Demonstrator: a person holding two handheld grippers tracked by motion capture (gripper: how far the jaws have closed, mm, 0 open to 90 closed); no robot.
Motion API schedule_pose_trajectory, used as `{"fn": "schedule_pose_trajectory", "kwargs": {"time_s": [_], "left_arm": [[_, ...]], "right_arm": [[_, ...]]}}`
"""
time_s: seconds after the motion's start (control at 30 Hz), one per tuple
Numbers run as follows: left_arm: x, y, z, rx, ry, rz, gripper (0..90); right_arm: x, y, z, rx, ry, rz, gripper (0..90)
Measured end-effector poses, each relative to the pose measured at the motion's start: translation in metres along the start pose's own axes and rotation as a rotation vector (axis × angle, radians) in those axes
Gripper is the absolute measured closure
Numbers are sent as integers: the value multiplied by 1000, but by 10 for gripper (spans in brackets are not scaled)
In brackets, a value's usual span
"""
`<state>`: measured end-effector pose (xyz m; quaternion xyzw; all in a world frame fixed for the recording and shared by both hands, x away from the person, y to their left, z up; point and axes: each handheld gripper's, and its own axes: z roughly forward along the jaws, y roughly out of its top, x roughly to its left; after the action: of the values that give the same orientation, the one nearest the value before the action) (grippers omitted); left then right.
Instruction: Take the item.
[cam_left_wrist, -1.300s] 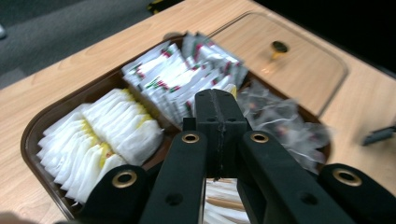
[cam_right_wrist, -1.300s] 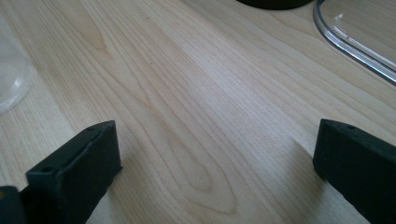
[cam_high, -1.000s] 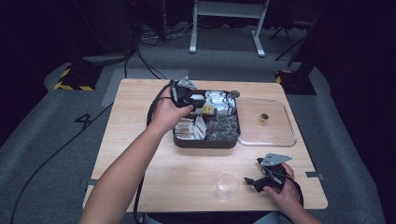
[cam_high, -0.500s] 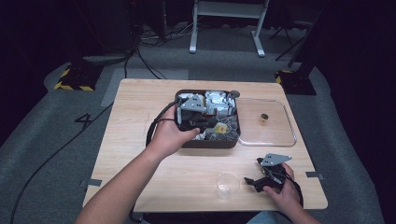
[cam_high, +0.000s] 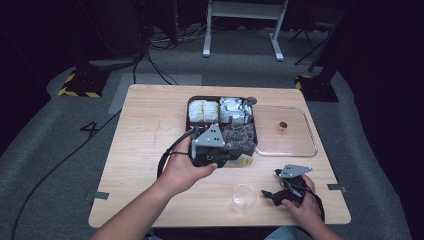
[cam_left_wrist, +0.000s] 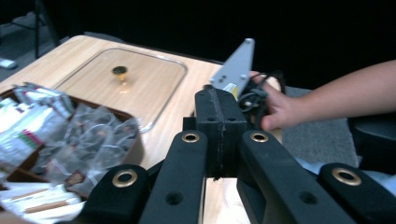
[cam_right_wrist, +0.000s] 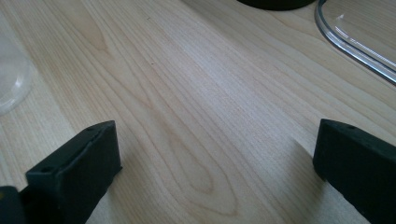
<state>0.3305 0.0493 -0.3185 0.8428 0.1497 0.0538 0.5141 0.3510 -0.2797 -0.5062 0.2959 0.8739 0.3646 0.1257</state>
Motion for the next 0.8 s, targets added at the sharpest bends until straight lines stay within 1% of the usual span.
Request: {"fn": "schedule_pose_trajectory", "kwargs": {"time_s": [0.1, 0.27, 0.4, 0.43, 0.5, 0.67, 0.73, 0.8], "left_arm": [[-9, -4, 3, -3, -17, 9, 900], [-19, -14, 10, -13, -41, 7, 900], [-25, -25, 17, -33, -52, 0, 900], [-27, -28, 19, -34, -58, -3, 900], [-30, -34, 23, -29, -56, 0, 900], [-36, -49, 35, -40, -71, -15, 900], [-38, -55, 40, -44, -81, -32, 900], [-38, -59, 43, -45, -87, -38, 900]], "right_arm": [[0, 0, 0, 0, 0, 0, 7], [0, 0, 0, 0, 0, 0, 7], [0, 0, 0, 1, 0, 0, 7], [0, 0, 0, 0, 0, -1, 8], [0, 0, 0, 0, 0, -1, 7], [0, 0, 0, -1, -1, 2, 8], [0, 0, 0, -1, -1, 2, 8], [0, 0, 0, -1, -1, 2, 8]]}}
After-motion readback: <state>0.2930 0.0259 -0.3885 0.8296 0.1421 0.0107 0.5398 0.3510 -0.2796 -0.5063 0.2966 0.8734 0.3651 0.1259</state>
